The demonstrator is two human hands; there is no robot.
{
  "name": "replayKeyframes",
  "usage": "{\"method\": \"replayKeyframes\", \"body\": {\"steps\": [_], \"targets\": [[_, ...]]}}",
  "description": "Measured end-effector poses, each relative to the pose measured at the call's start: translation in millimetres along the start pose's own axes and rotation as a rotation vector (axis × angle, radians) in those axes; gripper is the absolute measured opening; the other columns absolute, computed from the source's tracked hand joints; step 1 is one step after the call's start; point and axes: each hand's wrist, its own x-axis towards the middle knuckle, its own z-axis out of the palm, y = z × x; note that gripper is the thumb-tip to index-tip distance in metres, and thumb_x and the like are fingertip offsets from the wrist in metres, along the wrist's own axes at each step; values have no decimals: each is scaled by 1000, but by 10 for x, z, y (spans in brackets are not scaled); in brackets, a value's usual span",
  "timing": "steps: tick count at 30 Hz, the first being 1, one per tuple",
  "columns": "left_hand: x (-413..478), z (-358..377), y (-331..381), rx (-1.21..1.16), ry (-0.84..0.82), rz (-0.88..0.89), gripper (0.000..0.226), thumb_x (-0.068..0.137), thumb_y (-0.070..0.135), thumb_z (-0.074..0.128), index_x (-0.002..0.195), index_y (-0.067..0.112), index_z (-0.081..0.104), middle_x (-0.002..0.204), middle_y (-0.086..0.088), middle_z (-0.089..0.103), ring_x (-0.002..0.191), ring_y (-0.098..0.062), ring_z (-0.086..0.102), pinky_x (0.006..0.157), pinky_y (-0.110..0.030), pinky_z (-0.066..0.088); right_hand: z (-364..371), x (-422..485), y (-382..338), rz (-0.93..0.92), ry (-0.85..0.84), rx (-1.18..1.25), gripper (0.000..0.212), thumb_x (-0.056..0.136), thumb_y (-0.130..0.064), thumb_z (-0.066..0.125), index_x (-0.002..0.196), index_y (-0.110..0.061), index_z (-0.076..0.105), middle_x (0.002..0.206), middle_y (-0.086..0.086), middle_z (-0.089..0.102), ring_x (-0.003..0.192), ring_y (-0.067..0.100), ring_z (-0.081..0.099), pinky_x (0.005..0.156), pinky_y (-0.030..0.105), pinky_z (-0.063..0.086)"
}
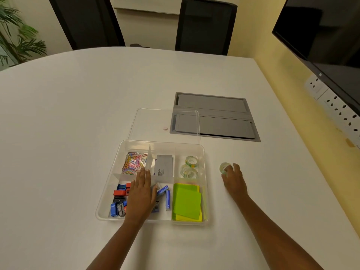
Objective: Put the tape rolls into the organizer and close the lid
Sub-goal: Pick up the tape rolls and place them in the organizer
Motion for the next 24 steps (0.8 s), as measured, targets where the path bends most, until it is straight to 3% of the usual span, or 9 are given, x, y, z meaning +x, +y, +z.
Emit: {"method": "replayKeyframes", "body": {"steps": [5,7,9,11,15,20,22,24], "targets": [[2,0,-6,8,0,-1,61,96,36,33,144,11,6,157,-12,9,146,-25,7,119,-37,9,-92,-6,-150,55,59,298,25,89,-10,59,107,7,57,126,26,49,111,40,53,92,40,45],[-15,-25,7,29,-12,-2,70,91,56,9,145,11,6,157,-12,9,146,-25,7,119,-38,11,-159,-20,-292,0,130,349,24,86,-7,63,102,9,58,120,26,53,105,39,56,88,39,47],[-17,-35,5,46,-13,6,106,66,73,-25,145,10,7,157,-12,10,146,-26,8,119,-37,11,-211,-44,-463,-97,205,367,21,84,-6,66,98,8,59,117,25,56,106,37,56,86,38,47],[-14,-20,-5,39,-5,-3,119,54,75,-34,145,10,8,157,-13,10,146,-26,9,118,-36,10,-226,-70,-637,-218,229,359,18,84,-7,65,96,6,61,120,22,56,114,34,53,91,35,46],[-15,-30,2,45,-23,-16,119,52,74,-37,145,11,5,157,-12,8,146,-25,7,118,-35,8,-144,-98,-900,-373,102,262,22,89,-12,59,106,2,61,136,16,48,126,29,45,100,31,41],[-16,-48,17,62,-52,-34,116,52,73,-37,145,13,0,158,-9,3,146,-23,3,117,-33,3,9,-152,-1002,-399,0,191,28,95,-13,48,120,-2,55,146,10,40,128,25,47,103,28,40],[-7,-34,10,58,-62,-34,88,76,68,-17,144,14,-3,158,-9,2,146,-23,1,117,-33,2,48,-192,-968,-399,12,197,31,95,-11,48,124,-3,53,147,11,39,131,25,44,107,29,38],[-4,-21,-1,59,-71,-34,63,94,49,15,144,15,-4,158,-9,2,146,-23,0,118,-34,3,73,-234,-895,-378,38,202,34,94,-11,49,128,-4,51,148,12,37,136,26,38,111,30,34]]}}
